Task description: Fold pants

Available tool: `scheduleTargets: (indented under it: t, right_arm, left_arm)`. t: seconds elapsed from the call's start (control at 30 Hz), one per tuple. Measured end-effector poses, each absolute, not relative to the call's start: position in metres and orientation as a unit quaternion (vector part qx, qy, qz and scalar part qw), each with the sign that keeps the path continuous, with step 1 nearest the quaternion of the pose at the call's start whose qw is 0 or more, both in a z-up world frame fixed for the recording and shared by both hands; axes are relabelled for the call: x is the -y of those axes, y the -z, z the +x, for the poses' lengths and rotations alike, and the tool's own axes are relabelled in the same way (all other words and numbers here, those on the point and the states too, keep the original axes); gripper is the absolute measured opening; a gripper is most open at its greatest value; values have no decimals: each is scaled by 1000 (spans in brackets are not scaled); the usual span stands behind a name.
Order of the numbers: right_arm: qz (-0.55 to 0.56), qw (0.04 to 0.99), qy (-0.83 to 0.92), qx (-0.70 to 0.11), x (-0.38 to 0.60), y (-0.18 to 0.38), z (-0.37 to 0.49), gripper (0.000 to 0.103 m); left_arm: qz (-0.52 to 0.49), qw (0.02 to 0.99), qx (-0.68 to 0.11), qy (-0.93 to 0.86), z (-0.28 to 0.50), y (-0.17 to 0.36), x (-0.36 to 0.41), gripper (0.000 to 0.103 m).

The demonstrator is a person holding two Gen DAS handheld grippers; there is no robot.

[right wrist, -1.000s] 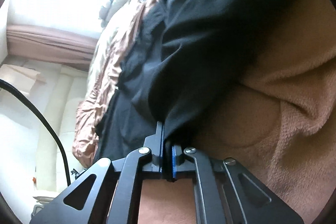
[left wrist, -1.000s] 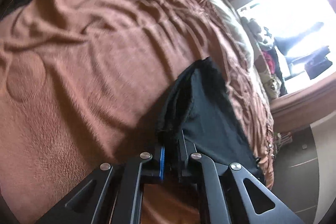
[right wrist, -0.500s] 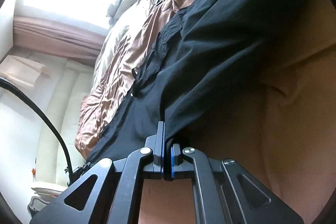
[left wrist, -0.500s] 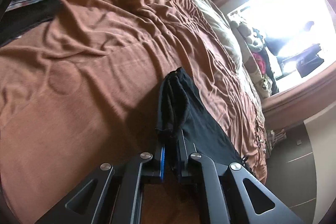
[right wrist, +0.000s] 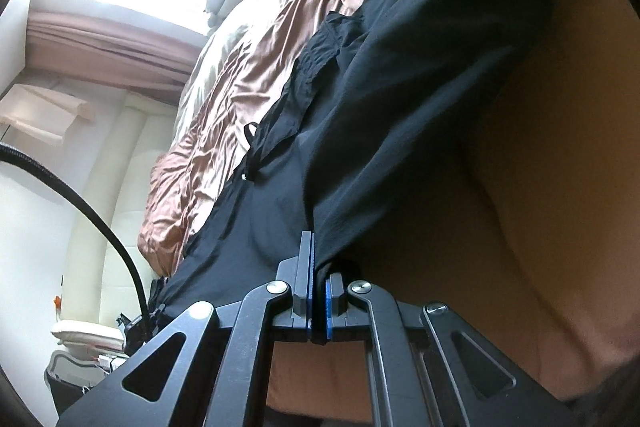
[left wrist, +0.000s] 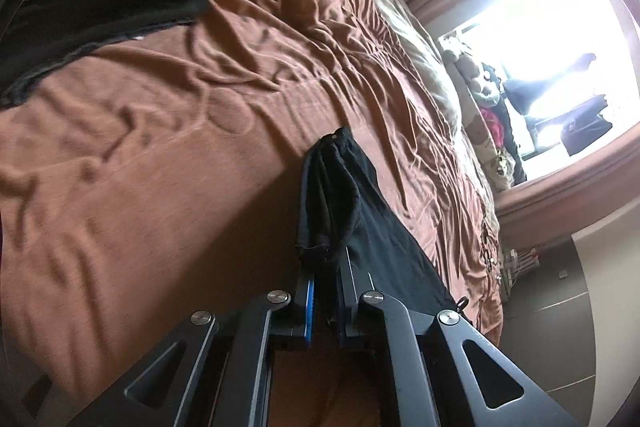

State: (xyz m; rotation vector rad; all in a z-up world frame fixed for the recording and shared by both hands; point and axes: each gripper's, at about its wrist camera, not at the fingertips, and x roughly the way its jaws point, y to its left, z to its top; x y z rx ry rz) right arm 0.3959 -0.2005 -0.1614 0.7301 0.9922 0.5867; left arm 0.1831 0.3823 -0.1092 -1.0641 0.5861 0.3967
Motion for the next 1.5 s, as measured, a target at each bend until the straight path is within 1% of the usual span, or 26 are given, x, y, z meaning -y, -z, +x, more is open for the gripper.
scheduleTargets:
  t: [0.23, 0.47, 0.57, 0.63, 0.67, 0.7, 0.77, 0.9, 1.13, 1.27, 1.5]
  right_arm:
    - [329, 773, -273, -469, 190, 160, 374, 1]
    - [307, 773, -283, -477, 166, 160, 371, 1]
    - [263, 784, -272, -492, 153, 158, 379, 6]
    - [247, 789, -266, -496, 154, 155, 386, 13]
    - [247, 790, -266, -494, 158, 152, 386, 24]
    - [247, 793, -262, -491, 164, 150, 389, 41]
    - [247, 805, -250, -478, 178, 144, 394, 56]
    - [267, 822, -221, -453, 222, 133, 413, 56]
    - [317, 843, -148, -409, 308, 129, 484, 56]
    - [352, 837, -140, -394, 336, 135, 526, 56]
    - [396, 821, -133, -389, 357, 157, 580, 56]
  left_arm:
    - [-497, 802, -266, -198, 140, 110, -387, 8]
    - [-501, 795, -260, -221, 118, 114, -407, 8]
    - [-505, 790, -265, -224, 118, 121, -411, 8]
    - [-505, 788, -269, -226, 119, 126, -411, 8]
    - [-506, 787, -271, -226, 119, 129, -411, 8]
    - [-509, 785, -271, -226, 118, 132, -412, 8]
    - [-515, 781, -270, -228, 116, 136, -413, 8]
    - [-516, 777, -276, -233, 115, 143, -412, 8]
    - [-520, 769, -284, -241, 115, 152, -412, 8]
    - [-524, 761, -290, -248, 116, 160, -412, 8]
    - [-524, 759, -293, -253, 118, 162, -413, 8]
